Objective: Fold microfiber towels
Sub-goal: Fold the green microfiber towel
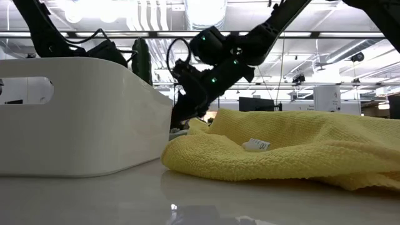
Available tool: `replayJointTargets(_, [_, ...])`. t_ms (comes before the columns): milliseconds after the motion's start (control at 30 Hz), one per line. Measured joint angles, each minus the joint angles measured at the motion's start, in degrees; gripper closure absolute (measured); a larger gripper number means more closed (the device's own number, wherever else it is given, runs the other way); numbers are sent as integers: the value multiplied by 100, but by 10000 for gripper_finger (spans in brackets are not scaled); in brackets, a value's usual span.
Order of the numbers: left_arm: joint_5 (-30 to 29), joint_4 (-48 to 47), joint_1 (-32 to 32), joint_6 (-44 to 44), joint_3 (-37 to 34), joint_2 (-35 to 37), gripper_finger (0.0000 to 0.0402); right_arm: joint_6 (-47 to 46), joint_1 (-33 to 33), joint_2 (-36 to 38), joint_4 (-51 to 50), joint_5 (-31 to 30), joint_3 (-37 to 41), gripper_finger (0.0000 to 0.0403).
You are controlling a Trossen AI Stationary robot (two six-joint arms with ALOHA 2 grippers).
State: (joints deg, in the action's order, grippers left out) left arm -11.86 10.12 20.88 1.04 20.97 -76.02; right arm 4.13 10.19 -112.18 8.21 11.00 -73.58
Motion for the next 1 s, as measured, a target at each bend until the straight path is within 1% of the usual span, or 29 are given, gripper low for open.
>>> replayJointTargets(100, [-2, -248, 0, 4, 4, 299, 400, 383, -13, 60, -429, -311, -154, 394])
replayJointTargets(233, [-4, -541, 0, 15, 1, 703, 400, 715, 255, 237, -942, -839, -368, 394])
replayJointTargets(367, [-4, -675, 0, 13, -2, 1018, 400, 769, 731, 332, -1070, -938, -389, 394])
replayJointTargets(500, [-3, -650, -2, 12, -2, 1210, 400, 565, 1136, 250, -1061, -904, -224, 394])
replayJointTargets(567, [-3, -632, -2, 11, -2, 1245, 400, 430, 1260, 191, -1058, -724, -136, 394])
replayJointTargets(633, [-2, -616, -2, 9, -2, 1247, 400, 308, 1292, 91, -949, -394, -104, 394])
replayJointTargets(833, [-3, -606, -2, 7, -11, 1232, 400, 176, 1023, -367, -547, 708, -92, 394])
replayJointTargets(1000, [-3, -601, -2, 7, -11, 1232, 400, 35, 640, -423, -266, 845, -92, 394])
